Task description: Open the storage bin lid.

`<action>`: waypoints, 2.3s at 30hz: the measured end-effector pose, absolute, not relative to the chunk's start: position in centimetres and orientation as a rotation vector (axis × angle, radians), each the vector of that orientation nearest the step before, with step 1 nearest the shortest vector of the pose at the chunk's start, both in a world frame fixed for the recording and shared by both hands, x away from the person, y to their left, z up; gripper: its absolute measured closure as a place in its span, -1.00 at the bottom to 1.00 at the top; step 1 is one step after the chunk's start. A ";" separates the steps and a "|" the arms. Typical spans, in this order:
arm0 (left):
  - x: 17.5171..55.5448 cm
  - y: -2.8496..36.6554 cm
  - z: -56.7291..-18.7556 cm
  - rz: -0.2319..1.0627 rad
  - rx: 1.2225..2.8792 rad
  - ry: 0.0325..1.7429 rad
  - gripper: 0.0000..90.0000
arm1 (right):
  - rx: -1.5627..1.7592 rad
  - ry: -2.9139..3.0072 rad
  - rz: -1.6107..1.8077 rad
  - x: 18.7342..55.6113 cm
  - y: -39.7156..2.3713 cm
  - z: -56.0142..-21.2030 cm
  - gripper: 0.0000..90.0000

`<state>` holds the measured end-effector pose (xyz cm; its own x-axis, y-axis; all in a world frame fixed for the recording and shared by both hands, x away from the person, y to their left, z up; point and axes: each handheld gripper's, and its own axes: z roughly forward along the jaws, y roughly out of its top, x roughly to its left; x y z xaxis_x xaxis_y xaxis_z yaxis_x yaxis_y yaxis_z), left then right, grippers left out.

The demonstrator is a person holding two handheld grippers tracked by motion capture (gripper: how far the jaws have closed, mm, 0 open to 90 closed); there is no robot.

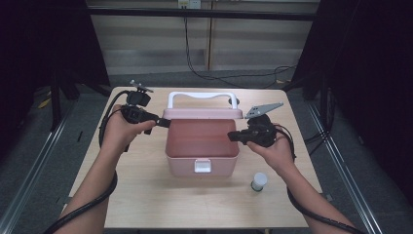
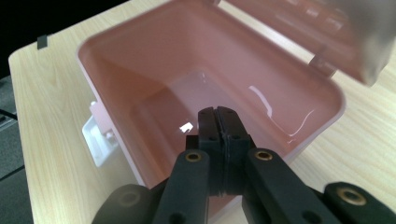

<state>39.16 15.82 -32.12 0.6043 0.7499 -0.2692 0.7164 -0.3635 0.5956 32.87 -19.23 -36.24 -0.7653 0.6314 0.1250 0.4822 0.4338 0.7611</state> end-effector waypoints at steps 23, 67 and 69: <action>40.5 13.9 -29.5 0.210 2.098 1.155 0.29 | 0.954 2.586 1.181 31.8 -18.9 -39.4 0.97; 44.0 12.4 -27.7 0.281 2.132 1.298 0.77 | 0.903 2.638 1.169 31.4 -18.4 -40.2 1.00; 44.1 12.4 -27.6 0.283 2.135 1.299 0.77 | 0.904 2.637 1.171 31.4 -18.3 -40.2 1.00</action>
